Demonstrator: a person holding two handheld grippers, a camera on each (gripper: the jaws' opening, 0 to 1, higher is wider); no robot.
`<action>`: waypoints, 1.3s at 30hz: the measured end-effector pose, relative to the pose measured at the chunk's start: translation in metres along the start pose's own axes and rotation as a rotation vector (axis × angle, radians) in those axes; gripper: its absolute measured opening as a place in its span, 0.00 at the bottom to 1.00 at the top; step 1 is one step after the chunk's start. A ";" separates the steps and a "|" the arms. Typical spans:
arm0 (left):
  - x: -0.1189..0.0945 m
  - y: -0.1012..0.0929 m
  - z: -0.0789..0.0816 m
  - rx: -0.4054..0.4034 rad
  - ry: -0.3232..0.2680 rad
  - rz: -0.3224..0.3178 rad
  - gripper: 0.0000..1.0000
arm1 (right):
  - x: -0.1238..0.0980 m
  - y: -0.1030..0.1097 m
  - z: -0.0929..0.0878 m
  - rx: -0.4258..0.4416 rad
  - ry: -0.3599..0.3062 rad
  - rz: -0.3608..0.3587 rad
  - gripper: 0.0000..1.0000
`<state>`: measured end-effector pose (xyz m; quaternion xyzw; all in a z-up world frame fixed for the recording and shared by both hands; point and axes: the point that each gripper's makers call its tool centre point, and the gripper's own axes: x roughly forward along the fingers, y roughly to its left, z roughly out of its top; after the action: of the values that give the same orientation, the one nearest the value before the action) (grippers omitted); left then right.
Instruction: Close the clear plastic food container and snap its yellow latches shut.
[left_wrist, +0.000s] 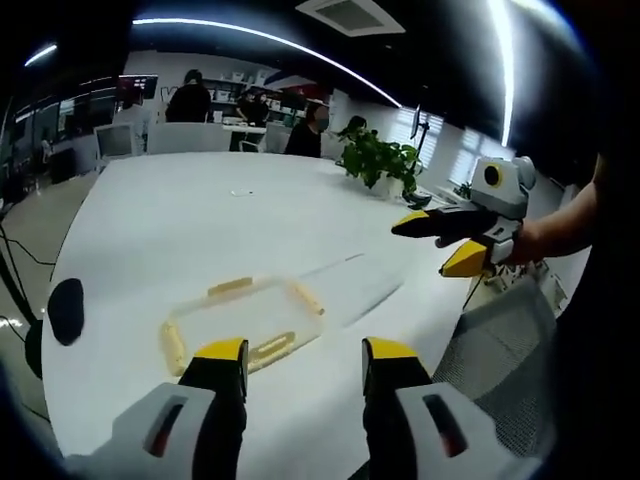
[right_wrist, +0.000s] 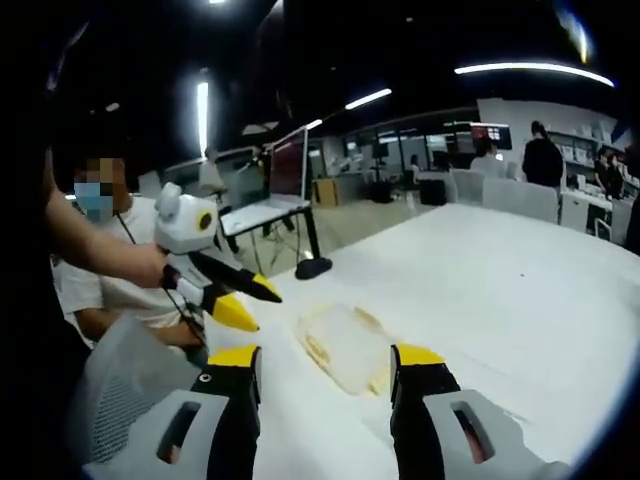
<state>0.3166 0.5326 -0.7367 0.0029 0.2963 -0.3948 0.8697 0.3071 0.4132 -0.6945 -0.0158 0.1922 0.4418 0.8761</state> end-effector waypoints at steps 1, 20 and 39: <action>0.000 0.003 0.000 0.002 0.004 -0.003 0.44 | 0.002 -0.001 0.000 0.000 0.003 -0.003 0.51; 0.007 0.037 -0.011 0.114 0.119 -0.100 0.42 | 0.037 -0.017 -0.005 -0.013 0.072 -0.047 0.51; 0.016 0.069 -0.013 0.189 0.199 -0.190 0.42 | 0.061 -0.036 -0.016 -0.025 0.152 -0.085 0.50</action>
<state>0.3654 0.5718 -0.7715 0.0959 0.3413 -0.4992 0.7906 0.3630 0.4352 -0.7358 -0.0686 0.2518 0.4044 0.8766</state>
